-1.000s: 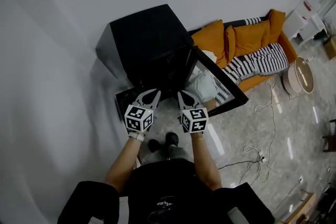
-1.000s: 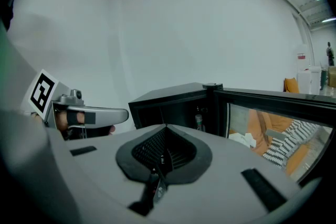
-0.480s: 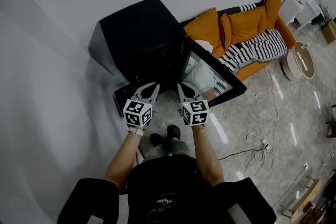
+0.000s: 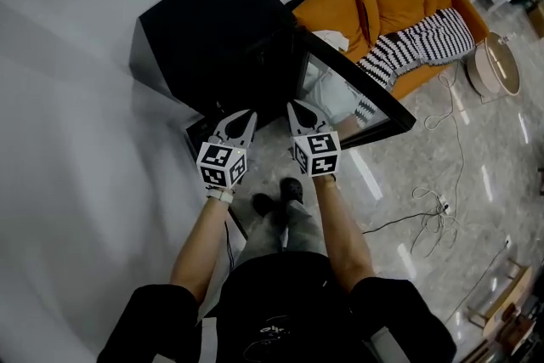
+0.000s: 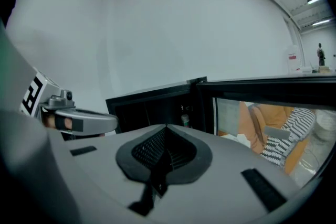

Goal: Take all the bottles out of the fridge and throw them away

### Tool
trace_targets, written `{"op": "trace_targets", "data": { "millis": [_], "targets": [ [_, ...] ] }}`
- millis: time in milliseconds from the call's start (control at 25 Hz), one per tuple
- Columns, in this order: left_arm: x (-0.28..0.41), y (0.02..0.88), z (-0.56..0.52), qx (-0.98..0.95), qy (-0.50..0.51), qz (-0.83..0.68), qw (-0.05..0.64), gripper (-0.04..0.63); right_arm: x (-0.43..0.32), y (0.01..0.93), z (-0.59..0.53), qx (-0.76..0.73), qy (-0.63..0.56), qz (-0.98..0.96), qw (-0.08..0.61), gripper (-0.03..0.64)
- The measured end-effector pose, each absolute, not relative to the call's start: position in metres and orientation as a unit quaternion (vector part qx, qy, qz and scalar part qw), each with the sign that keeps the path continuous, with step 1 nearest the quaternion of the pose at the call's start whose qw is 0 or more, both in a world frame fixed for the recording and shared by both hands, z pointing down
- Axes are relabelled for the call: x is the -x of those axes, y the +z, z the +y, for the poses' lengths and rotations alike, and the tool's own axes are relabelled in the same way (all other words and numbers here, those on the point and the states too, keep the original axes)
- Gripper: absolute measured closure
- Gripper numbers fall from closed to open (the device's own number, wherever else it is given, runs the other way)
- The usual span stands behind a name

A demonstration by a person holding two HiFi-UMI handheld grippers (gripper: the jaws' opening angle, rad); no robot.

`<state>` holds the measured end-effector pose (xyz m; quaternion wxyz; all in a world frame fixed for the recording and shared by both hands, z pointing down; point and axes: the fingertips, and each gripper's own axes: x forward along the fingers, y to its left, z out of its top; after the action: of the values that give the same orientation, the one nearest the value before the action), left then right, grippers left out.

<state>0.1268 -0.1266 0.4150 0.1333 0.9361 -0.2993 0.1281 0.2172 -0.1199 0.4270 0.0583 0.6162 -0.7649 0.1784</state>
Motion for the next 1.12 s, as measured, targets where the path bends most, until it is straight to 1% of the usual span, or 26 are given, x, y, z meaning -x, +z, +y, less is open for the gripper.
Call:
{"op": "trace_targets", "data": {
  "millis": [240,480,640,840,960,1120],
  "targets": [
    [-0.128,0.458,-0.158,-0.931,0.136,-0.313,0.127,0.588,-0.23,0.471,-0.172,-0.644,0.179,-0.743,0.022,0.607],
    [-0.139,0.506,-0.198,-0.931,0.127,-0.319,0.124,0.588,-0.225,0.521,-0.228,-0.646,0.151,-0.748,0.011,0.607],
    [-0.137,0.537,-0.222,-0.928,0.109,-0.336,0.121,0.588,-0.216,0.551,-0.252,-0.645,0.12,-0.754,0.019,0.607],
    [-0.138,0.563,-0.246,-0.927,0.093,-0.348,0.103,0.588,-0.212,0.576,-0.287,-0.648,0.094,-0.756,0.008,0.604],
    [-0.138,0.572,-0.257,-0.926,0.086,-0.354,0.096,0.588,-0.212,0.582,-0.308,-0.652,0.084,-0.754,-0.002,0.559],
    [-0.134,0.581,-0.271,-0.927,0.08,-0.357,0.085,0.588,-0.211,0.581,-0.343,-0.661,0.073,-0.747,-0.003,0.458]
  ]
}}
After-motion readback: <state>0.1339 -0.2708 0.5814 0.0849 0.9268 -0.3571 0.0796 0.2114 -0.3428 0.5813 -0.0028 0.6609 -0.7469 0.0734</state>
